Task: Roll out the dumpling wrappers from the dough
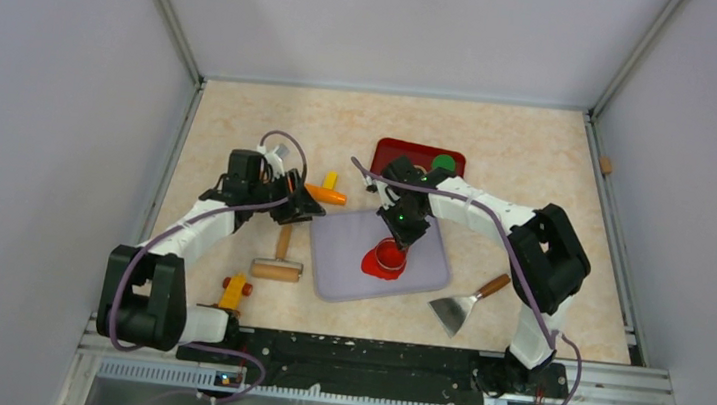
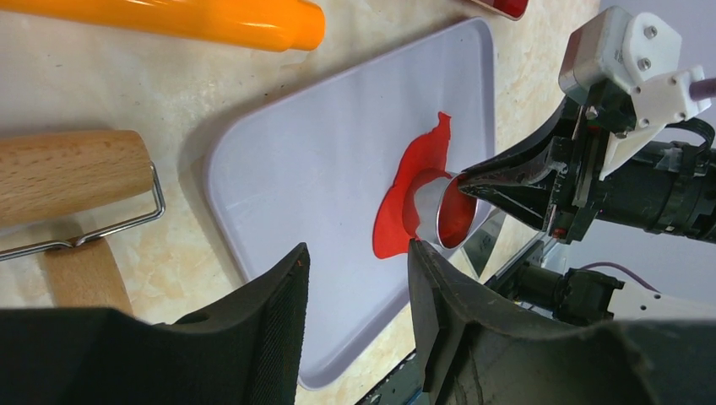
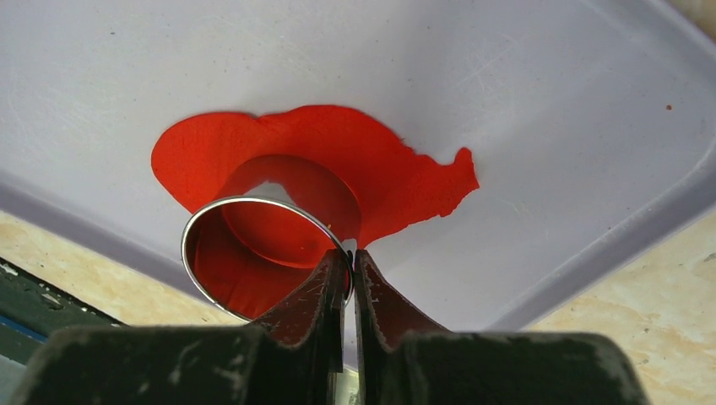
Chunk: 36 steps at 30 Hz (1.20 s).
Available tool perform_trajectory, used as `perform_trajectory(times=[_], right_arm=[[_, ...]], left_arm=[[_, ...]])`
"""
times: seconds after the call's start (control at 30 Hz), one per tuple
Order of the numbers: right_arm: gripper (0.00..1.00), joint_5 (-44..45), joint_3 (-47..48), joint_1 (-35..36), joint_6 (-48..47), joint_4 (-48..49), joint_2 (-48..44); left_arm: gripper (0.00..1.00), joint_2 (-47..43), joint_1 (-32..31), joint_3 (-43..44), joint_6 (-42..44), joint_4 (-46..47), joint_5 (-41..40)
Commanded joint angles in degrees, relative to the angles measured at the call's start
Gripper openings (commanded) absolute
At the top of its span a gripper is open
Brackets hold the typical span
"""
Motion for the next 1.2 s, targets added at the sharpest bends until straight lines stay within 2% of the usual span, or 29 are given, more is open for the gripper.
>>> perform_trajectory(times=[0.0,0.2,0.33,0.43,0.47,0.57,0.6,0.67,0.77,0.93,1.03,1.17], right_arm=[[0.14,-0.6,0.3,0.2,-0.6,0.2,-1.1],[0.4,-2.1,3.0,-0.5,-3.8,-3.5,-4.8],[0.49,-2.7,2.1,-1.9,-4.4,-4.5,-8.8],[0.5,-6.5,-0.5,-4.9,-3.7,-3.8,-12.2],[0.49,-9.1,-1.8,-8.0,-3.0,-2.9,-13.9],[0.46,-20.4,-11.0,-17.0,2.2,6.6,-21.4],[0.49,-23.4,-13.8,-18.5,3.4,10.3,-23.2],[0.53,-26.7,-16.8,-18.7,4.6,14.2,-22.9],[0.46,-31.7,-17.9,-18.6,6.7,14.6,-16.3],[0.45,-35.9,-20.5,-18.6,8.1,17.6,-11.8],[0.44,-35.9,-21.2,-18.6,9.1,19.0,-11.3],[0.39,-36.4,-20.8,-18.5,9.8,20.1,-9.7]], left_arm=[[0.5,-0.7,-1.7,0.9,2.1,0.4,0.6],[0.48,1.5,-7.6,3.8,5.0,-1.8,0.5],[0.45,4.0,-14.3,7.9,7.3,-2.2,1.2],[0.44,7.2,-17.5,10.6,7.3,-2.3,2.2],[0.43,8.1,-18.1,11.1,7.2,-2.3,2.2],[0.43,10.9,-19.4,12.6,6.9,-2.4,2.6],[0.43,11.6,-19.9,13.0,7.0,-2.4,2.6],[0.46,13.0,-21.1,13.6,7.8,-2.3,2.7],[0.48,13.5,-23.6,13.4,11.3,-1.3,1.0],[0.48,15.3,-25.0,12.8,10.5,1.5,3.9],[0.44,16.6,-25.7,13.0,9.3,3.3,4.7],[0.38,18.5,-26.0,13.6,7.6,4.1,3.8]])
